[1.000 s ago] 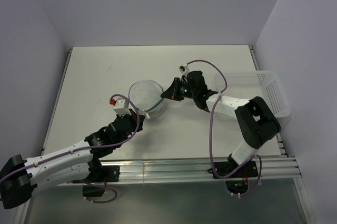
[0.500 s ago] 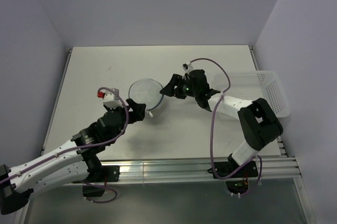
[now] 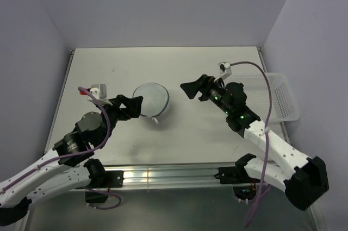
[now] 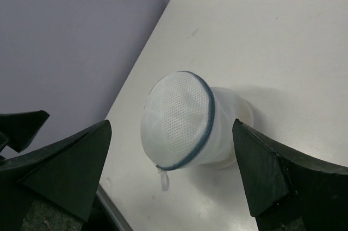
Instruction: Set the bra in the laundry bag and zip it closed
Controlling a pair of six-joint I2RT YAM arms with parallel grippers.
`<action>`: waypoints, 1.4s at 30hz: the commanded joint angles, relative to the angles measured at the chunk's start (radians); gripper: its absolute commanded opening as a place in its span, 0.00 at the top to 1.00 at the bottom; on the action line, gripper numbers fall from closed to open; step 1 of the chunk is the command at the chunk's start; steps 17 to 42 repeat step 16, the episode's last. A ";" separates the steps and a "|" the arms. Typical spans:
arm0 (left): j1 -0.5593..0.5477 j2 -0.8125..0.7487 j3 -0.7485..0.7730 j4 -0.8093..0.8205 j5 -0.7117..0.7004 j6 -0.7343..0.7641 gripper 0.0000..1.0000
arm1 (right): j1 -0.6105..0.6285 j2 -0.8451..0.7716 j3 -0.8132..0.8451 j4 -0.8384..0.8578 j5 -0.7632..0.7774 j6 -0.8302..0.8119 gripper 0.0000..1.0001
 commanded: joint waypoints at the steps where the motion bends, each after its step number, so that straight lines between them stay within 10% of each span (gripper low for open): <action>1: 0.001 -0.014 0.086 -0.003 0.107 0.100 0.01 | -0.006 -0.179 -0.039 -0.084 0.150 -0.081 0.00; 11: 0.001 -0.068 0.079 0.012 0.159 0.121 0.01 | -0.006 -0.472 -0.080 -0.277 0.371 -0.149 0.00; 42: 0.001 -0.054 0.092 -0.057 0.116 0.089 0.01 | -0.006 -0.471 -0.064 -0.326 0.344 -0.144 0.00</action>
